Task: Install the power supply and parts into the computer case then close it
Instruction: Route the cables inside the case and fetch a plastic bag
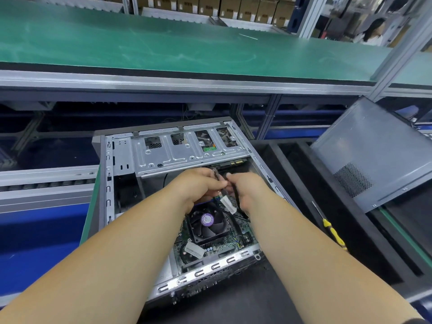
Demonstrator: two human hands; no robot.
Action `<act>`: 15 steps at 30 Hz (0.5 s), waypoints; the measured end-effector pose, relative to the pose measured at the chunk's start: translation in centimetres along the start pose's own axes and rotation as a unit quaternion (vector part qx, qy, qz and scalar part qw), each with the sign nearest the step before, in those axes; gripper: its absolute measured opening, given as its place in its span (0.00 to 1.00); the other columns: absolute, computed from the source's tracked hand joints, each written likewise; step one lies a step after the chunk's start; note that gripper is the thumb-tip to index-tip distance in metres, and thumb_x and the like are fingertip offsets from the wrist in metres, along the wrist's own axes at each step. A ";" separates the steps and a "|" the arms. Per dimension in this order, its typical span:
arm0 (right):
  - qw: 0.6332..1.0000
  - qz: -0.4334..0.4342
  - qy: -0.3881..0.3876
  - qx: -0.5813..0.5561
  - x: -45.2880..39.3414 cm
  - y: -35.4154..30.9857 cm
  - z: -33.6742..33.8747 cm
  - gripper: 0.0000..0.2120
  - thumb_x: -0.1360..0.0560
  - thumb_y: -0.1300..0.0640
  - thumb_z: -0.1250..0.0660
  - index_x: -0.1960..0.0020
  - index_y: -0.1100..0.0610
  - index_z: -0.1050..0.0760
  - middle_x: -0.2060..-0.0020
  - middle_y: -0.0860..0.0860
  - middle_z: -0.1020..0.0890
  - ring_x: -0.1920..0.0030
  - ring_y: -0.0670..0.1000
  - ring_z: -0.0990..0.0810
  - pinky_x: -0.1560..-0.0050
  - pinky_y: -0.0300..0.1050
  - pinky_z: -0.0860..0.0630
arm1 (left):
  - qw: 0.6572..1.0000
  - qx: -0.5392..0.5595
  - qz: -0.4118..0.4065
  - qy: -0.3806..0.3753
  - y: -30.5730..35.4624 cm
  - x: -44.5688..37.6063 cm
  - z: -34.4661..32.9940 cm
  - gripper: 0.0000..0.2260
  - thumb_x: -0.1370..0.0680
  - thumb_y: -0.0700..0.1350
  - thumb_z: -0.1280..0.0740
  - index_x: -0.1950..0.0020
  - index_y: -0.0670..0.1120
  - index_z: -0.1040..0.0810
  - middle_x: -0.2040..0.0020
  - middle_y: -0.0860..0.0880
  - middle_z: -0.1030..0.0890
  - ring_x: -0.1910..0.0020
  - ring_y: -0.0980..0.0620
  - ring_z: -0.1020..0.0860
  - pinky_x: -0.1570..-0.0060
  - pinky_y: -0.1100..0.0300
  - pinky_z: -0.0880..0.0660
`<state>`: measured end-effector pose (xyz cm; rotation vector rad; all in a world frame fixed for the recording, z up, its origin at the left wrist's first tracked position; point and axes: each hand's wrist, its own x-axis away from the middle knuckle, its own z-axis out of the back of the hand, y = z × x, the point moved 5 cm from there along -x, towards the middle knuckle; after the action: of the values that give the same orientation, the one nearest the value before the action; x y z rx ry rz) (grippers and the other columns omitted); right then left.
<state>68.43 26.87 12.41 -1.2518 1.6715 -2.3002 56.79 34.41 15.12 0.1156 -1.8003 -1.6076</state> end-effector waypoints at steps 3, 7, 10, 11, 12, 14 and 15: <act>0.989 0.107 -0.018 0.100 1.3 -0.2 0.2 0.05 0.23 0.59 0.33 0.56 0.55 0.20 0.61 0.52 0.18 0.61 0.50 0.20 0.57 0.43 0.22 | 0.994 -0.003 -0.109 -0.014 1.3 0.8 -0.4 0.09 0.29 0.37 0.25 0.54 0.34 0.21 0.61 0.44 0.19 0.63 0.51 0.21 0.55 0.61 0.21; 0.974 0.218 0.025 0.064 2.4 -1.3 0.8 0.05 0.25 0.55 0.30 0.50 0.52 0.18 0.53 0.52 0.15 0.50 0.54 0.17 0.45 0.54 0.21 | 0.976 -0.084 -0.200 0.035 2.6 1.6 -0.2 0.10 0.31 0.40 0.23 0.68 0.48 0.21 0.72 0.53 0.23 0.70 0.56 0.25 0.63 0.66 0.26; 0.961 0.273 0.031 0.005 3.5 -2.4 1.1 0.05 0.26 0.55 0.32 0.55 0.52 0.18 0.58 0.47 0.16 0.53 0.48 0.18 0.53 0.44 0.23 | 0.970 -0.132 -0.180 0.091 2.3 1.2 0.5 0.14 0.31 0.44 0.22 0.70 0.48 0.25 0.74 0.54 0.23 0.72 0.56 0.26 0.65 0.64 0.27; 0.962 0.273 0.003 -0.015 3.7 -2.5 0.9 0.05 0.28 0.54 0.32 0.56 0.53 0.18 0.59 0.47 0.16 0.55 0.47 0.18 0.55 0.42 0.25 | 0.971 -0.135 -0.169 0.100 2.2 1.2 0.6 0.14 0.31 0.46 0.22 0.70 0.47 0.25 0.74 0.53 0.22 0.72 0.55 0.26 0.63 0.62 0.27; 0.961 0.273 -0.034 -0.018 3.9 -2.7 0.5 0.06 0.30 0.52 0.31 0.58 0.54 0.18 0.61 0.48 0.16 0.57 0.47 0.19 0.55 0.42 0.25 | 0.973 -0.131 -0.161 0.104 2.0 1.1 0.7 0.13 0.31 0.47 0.22 0.69 0.46 0.24 0.74 0.52 0.22 0.72 0.55 0.25 0.62 0.60 0.26; 0.956 0.278 -0.093 0.000 4.1 -2.6 -0.4 0.05 0.33 0.53 0.30 0.61 0.54 0.18 0.63 0.51 0.17 0.59 0.48 0.20 0.54 0.44 0.24 | 0.974 -0.119 -0.155 0.112 1.9 1.1 0.9 0.12 0.31 0.47 0.22 0.68 0.44 0.22 0.73 0.51 0.21 0.72 0.54 0.26 0.62 0.59 0.26; 0.952 0.290 -0.098 0.015 4.3 -2.6 -0.6 0.03 0.32 0.55 0.29 0.60 0.54 0.18 0.63 0.52 0.17 0.59 0.49 0.19 0.54 0.44 0.23 | 0.975 -0.110 -0.155 0.115 1.9 1.1 1.0 0.11 0.31 0.47 0.23 0.67 0.43 0.21 0.73 0.51 0.21 0.72 0.55 0.25 0.62 0.58 0.26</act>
<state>66.22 26.42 16.92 -0.7990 1.6449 -1.7828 56.16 35.08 17.39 0.4805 -1.4697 -1.9112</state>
